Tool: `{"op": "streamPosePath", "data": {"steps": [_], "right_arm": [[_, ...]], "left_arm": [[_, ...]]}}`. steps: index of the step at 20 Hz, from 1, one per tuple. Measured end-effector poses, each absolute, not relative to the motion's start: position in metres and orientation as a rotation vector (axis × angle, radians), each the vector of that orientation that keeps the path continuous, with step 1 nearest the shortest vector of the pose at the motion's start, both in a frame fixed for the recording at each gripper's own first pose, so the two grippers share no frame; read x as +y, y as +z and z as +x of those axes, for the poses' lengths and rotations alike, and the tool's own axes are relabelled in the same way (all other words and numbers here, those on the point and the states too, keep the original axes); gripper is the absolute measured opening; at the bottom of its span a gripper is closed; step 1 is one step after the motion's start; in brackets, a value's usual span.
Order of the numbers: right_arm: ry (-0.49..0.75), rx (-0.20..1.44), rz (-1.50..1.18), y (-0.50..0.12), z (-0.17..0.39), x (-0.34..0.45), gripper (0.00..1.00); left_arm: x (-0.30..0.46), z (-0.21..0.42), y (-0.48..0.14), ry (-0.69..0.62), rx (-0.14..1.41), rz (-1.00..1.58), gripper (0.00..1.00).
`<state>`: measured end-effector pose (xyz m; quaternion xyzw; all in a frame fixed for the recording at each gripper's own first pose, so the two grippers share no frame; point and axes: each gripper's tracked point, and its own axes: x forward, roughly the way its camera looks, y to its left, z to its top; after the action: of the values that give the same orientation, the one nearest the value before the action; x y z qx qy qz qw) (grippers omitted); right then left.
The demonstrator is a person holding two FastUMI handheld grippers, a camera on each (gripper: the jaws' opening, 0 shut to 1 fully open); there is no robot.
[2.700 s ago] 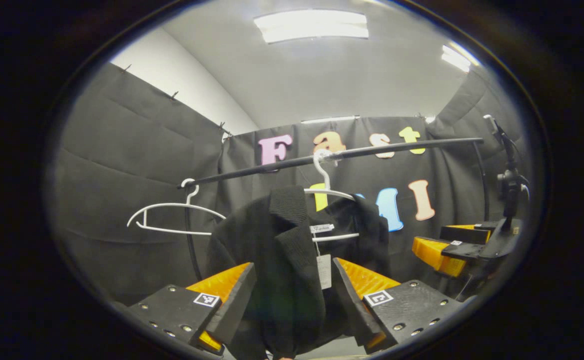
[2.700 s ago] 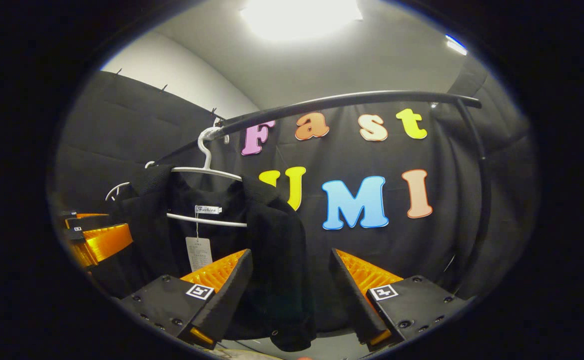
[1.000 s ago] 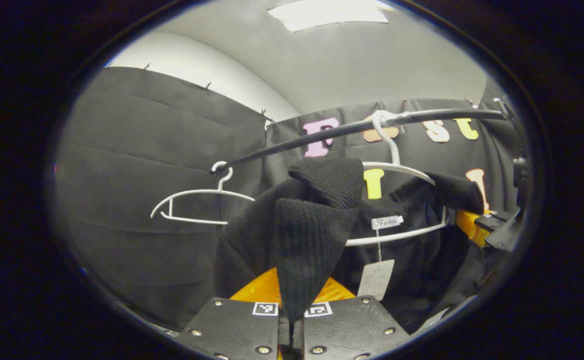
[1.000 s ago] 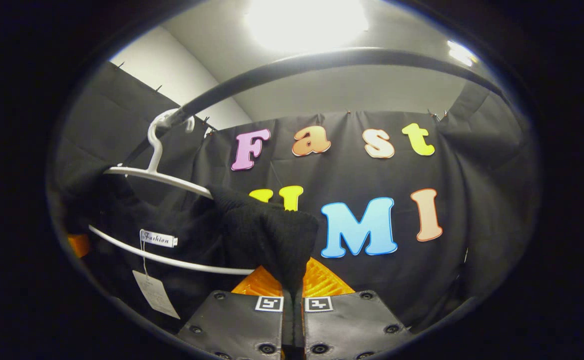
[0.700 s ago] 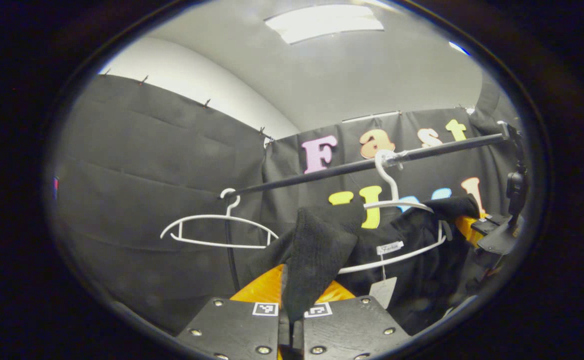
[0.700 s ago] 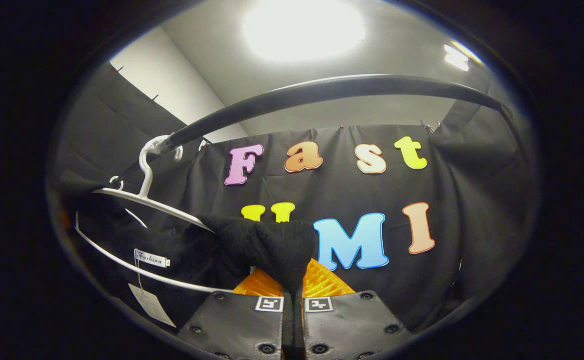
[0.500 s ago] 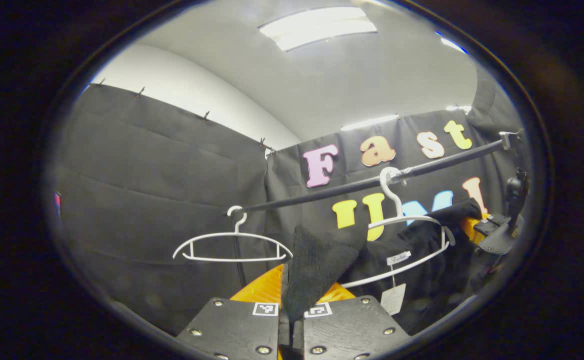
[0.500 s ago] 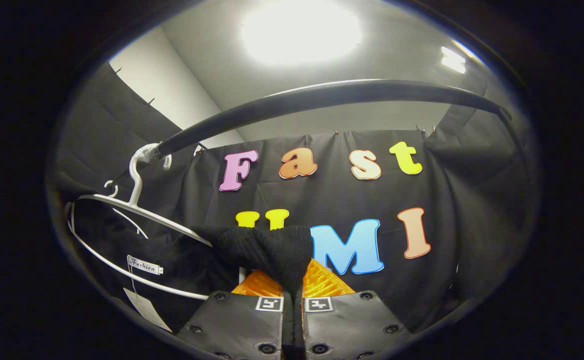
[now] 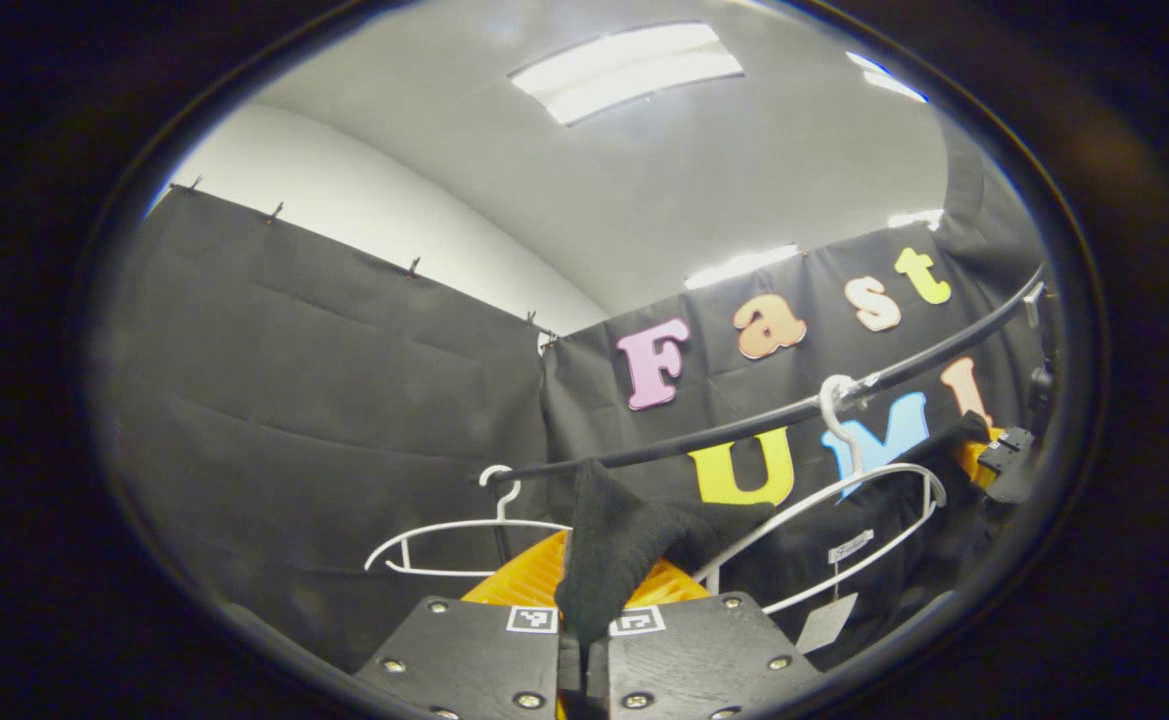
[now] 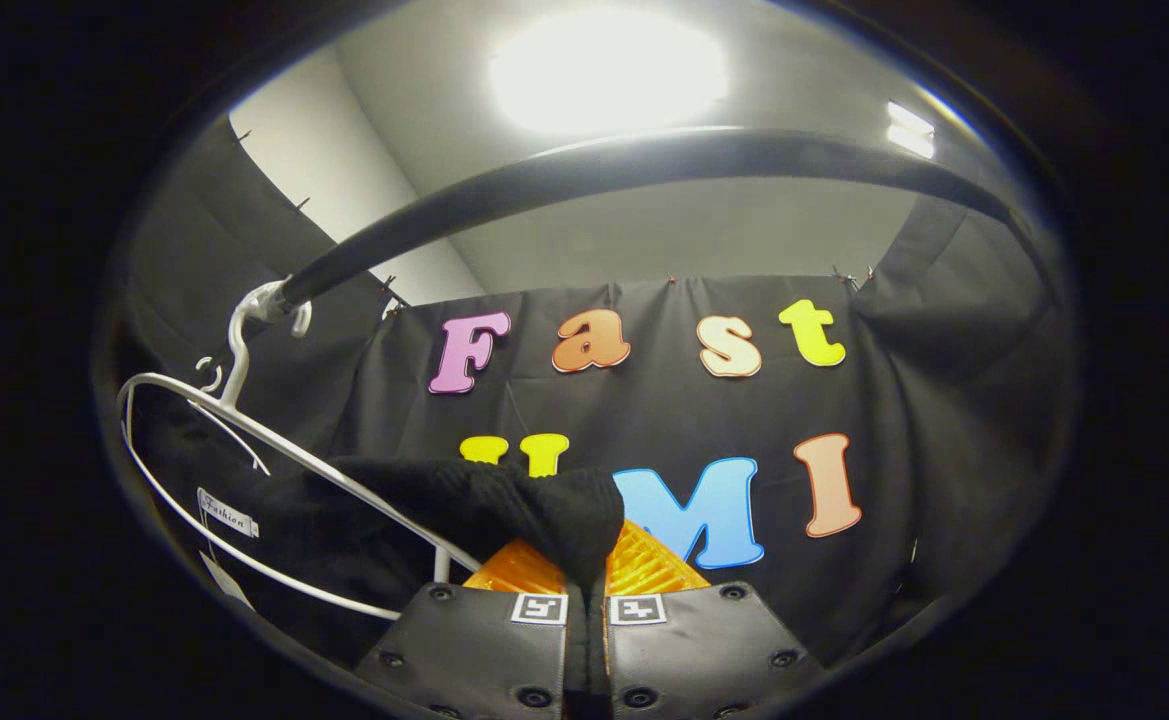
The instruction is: Grasp the clothes on the hanger with both hands and then place them into the laundry hamper below.
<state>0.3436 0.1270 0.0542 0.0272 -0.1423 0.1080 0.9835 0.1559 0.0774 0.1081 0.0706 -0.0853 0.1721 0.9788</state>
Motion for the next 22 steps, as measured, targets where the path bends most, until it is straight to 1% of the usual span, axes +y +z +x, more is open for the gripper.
{"op": "streamPosePath", "data": {"steps": [6,7,8,11,14,17,18,19,22], "right_arm": [[0.225,-0.193,0.102,0.025,0.377,0.122,0.01],[0.226,-0.177,0.108,0.020,0.383,0.123,0.00],[0.233,-0.158,0.116,0.013,0.387,0.124,0.01],[0.260,-0.081,0.160,-0.012,0.399,0.127,0.00],[0.271,-0.040,0.173,-0.030,0.398,0.126,0.01],[0.277,-0.027,0.140,-0.039,0.398,0.128,0.00],[0.289,-0.024,0.141,-0.042,0.397,0.131,0.01],[0.296,-0.025,0.141,-0.043,0.396,0.132,0.00],[0.313,-0.010,0.121,-0.051,0.398,0.134,0.01]], "left_arm": [[0.097,0.174,0.100,0.275,-0.150,0.086,0.04],[0.098,0.178,0.096,0.260,-0.145,0.078,0.04],[0.099,0.182,0.089,0.248,-0.132,0.069,0.04],[0.098,0.191,0.064,0.220,-0.079,0.013,0.04],[0.101,0.190,0.046,0.212,-0.055,0.008,0.05],[0.101,0.188,0.031,0.209,-0.033,0.009,0.05],[0.101,0.189,0.029,0.215,-0.036,0.001,0.04],[0.101,0.192,0.029,0.217,-0.043,-0.003,0.04],[0.100,0.191,0.027,0.209,-0.049,-0.016,0.04]]}}
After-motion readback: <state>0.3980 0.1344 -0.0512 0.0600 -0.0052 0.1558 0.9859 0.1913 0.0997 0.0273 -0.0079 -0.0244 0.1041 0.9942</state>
